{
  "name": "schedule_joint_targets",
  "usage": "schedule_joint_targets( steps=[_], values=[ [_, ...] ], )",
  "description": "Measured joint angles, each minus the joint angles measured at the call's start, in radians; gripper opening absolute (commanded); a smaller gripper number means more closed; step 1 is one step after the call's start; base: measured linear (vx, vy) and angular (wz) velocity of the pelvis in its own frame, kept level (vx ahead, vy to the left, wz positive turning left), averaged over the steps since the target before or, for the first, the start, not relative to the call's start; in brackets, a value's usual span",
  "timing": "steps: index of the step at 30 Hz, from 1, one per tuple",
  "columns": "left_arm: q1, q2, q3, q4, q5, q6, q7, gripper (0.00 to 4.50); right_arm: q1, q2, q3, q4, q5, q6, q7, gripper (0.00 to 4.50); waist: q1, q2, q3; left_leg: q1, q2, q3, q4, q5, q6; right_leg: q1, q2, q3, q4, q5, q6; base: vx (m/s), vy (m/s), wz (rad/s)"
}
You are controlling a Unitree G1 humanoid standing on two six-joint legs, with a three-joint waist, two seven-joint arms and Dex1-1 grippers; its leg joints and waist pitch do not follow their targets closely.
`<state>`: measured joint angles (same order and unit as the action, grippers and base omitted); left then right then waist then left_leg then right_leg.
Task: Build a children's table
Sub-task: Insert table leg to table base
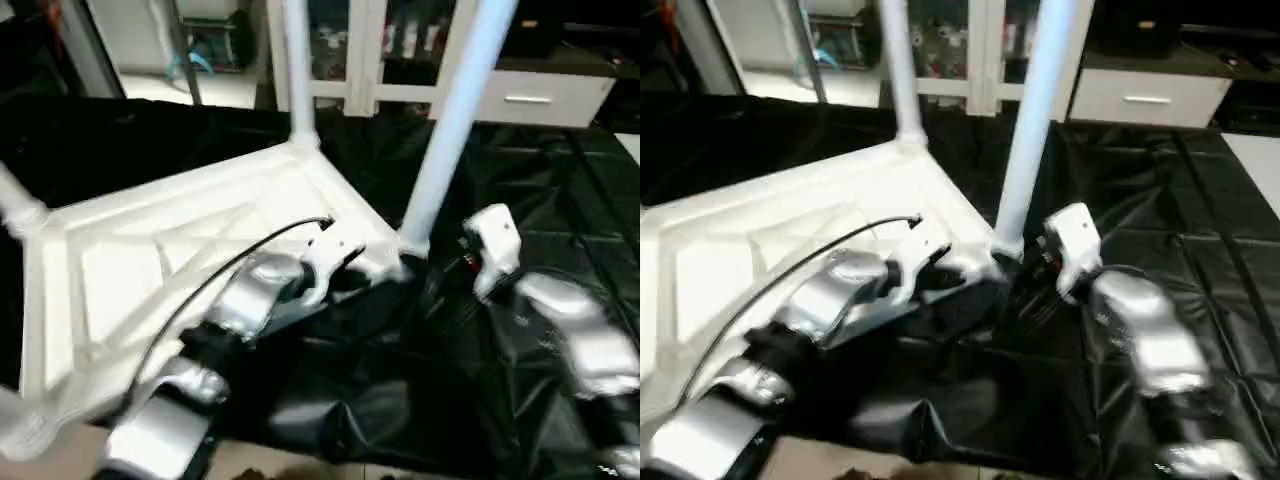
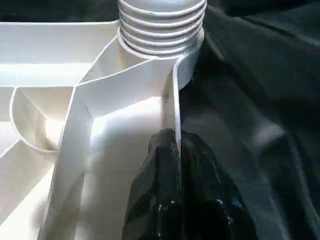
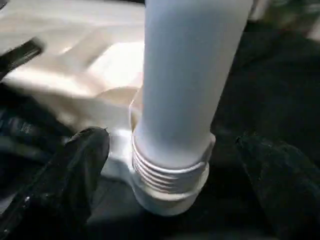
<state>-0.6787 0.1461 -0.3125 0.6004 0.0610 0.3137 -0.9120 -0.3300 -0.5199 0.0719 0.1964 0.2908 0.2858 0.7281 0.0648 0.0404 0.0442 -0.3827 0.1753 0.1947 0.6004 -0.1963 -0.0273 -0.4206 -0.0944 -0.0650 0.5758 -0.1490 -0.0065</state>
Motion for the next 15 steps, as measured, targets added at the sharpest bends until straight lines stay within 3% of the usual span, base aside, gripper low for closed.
schedule_joint_targets(
  steps=[7, 15],
  values=[
    [0.044, 0.114, -0.063, -0.082, -0.014, -0.055, -0.220, 0.00, 0.028, -0.079, 0.059, -0.071, 0.022, 0.079, 0.177, 4.46, 0.002, 0.002, 0.000, 0.003, 0.000, 0.001, 0.001, -0.002, -0.005, 0.005, -0.001, 0.000, 0.000, 0.000, 0.000, 0.000, 0.000, 0.00],
    [0.050, 0.149, -0.097, -0.123, -0.018, -0.056, -0.295, 0.00, 0.026, -0.107, 0.114, -0.104, 0.021, 0.103, 0.268, 4.46, 0.021, 0.002, 0.000, 0.004, 0.000, 0.003, 0.001, -0.001, -0.008, 0.007, -0.002, 0.001, 0.000, 0.000, 0.000, 0.000, 0.000, 0.00]
  ],
)
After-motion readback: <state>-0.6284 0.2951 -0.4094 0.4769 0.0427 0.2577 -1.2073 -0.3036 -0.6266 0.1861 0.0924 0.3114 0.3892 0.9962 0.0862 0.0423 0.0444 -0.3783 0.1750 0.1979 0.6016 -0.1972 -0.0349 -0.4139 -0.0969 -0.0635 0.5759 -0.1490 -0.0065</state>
